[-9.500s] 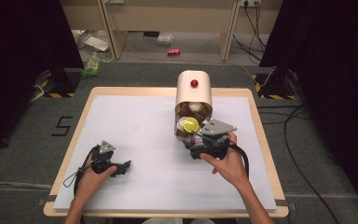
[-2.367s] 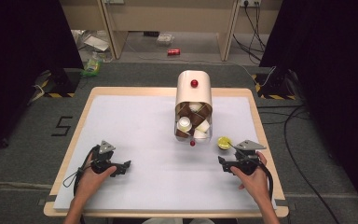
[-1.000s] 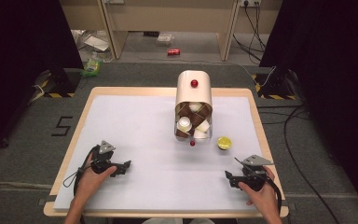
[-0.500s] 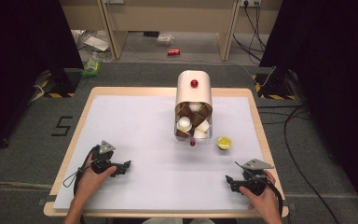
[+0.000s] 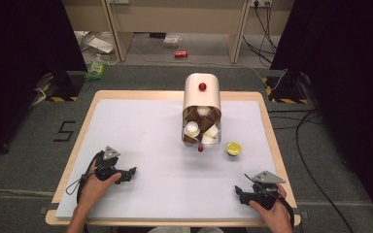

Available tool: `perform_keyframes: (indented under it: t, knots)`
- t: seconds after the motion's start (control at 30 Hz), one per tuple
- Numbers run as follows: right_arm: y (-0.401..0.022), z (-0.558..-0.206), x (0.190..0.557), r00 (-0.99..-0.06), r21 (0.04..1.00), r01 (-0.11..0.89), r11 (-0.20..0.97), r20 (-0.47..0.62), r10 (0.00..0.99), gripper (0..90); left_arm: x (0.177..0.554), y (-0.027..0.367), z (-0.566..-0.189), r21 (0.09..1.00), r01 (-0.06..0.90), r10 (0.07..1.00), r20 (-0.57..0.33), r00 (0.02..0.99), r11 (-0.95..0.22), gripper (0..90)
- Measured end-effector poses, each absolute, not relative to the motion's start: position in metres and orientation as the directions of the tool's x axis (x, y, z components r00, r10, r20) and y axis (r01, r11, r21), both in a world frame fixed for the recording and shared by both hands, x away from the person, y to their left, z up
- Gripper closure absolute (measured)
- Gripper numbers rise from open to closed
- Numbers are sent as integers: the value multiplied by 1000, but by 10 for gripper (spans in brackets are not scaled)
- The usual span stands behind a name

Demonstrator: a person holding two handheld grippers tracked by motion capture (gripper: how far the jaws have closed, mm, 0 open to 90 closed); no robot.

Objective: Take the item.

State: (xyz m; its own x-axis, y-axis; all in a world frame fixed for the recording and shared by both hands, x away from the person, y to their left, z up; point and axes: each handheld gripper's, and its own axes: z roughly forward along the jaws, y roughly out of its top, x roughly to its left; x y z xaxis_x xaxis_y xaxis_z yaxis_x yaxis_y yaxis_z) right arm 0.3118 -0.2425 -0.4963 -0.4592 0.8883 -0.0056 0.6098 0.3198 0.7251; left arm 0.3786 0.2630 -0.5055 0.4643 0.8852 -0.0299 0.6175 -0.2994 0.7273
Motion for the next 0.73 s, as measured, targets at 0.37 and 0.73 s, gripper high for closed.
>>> perform_keyframes:
  t: [0.37,0.73]
  knots:
    - [-244,-498,309,-460,739,598,312,-3,888,146,379,263,-506,727,618,885,-30,464,-299,0]
    - [-244,-499,309,-462,739,597,313,-2,887,145,379,263,-506,727,618,885,-30,464,-299,0]
